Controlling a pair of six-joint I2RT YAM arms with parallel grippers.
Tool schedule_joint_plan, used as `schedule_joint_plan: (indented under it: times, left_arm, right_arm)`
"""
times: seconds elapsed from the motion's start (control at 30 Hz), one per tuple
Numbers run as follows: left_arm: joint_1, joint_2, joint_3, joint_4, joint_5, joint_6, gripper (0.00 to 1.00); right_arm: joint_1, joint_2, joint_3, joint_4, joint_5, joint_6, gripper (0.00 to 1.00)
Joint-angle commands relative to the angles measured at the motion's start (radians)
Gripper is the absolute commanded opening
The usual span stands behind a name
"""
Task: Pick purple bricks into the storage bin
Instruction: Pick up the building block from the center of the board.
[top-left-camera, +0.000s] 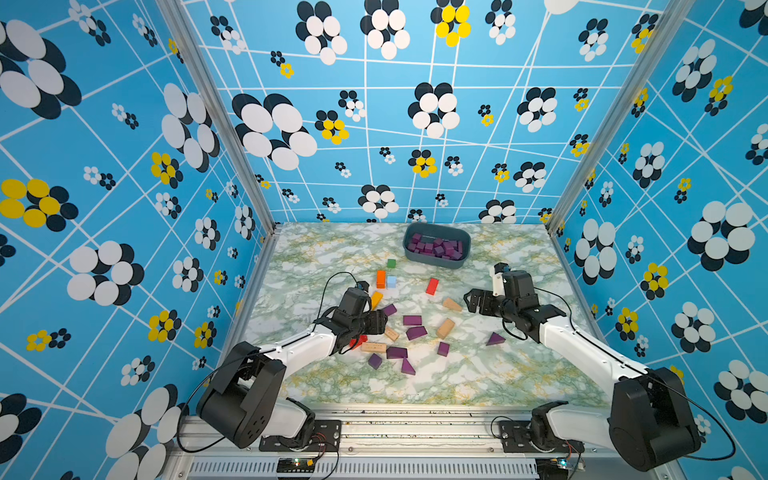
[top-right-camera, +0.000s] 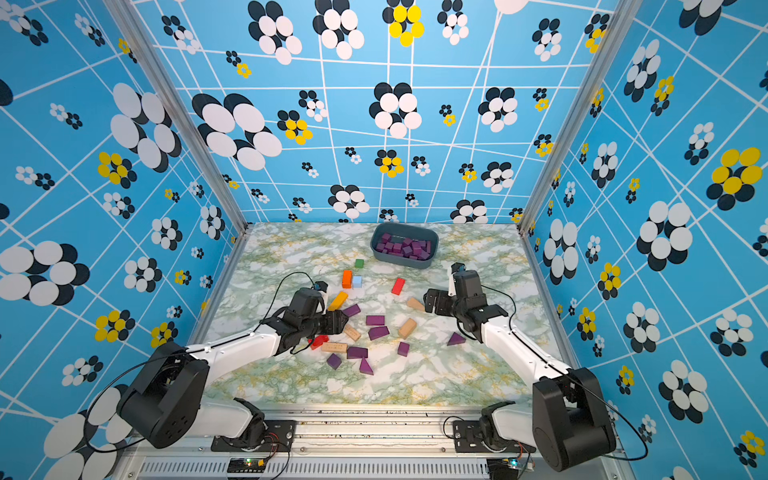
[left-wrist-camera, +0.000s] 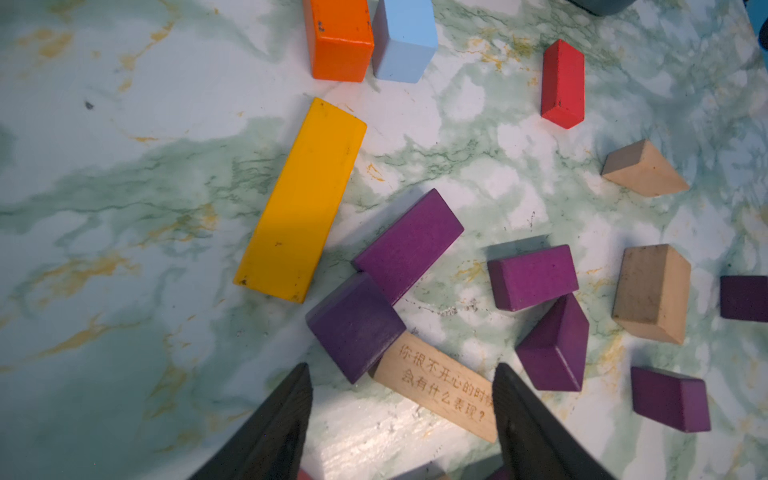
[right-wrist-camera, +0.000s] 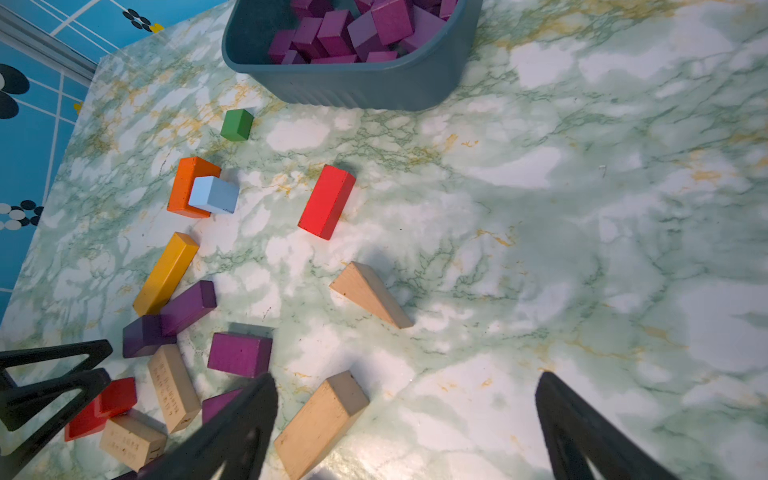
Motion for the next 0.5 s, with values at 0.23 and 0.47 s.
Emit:
schedule_joint_plan:
  times: [0.23, 0.47]
  left_arm:
    - [0.005, 0.071, 0.077, -0.080, -0.112, -0.205, 0.71]
    - [-0.007, 0.118, 0.118, -0.103, -0.142, -0.221, 0.65]
  right_arm:
    - [-0.002, -0.023, -0.063, 0.085, -0.055, 0.040, 0.99]
    - [-0.002, -0.031, -0.124, 0.167, -0.090, 0.056, 0.99]
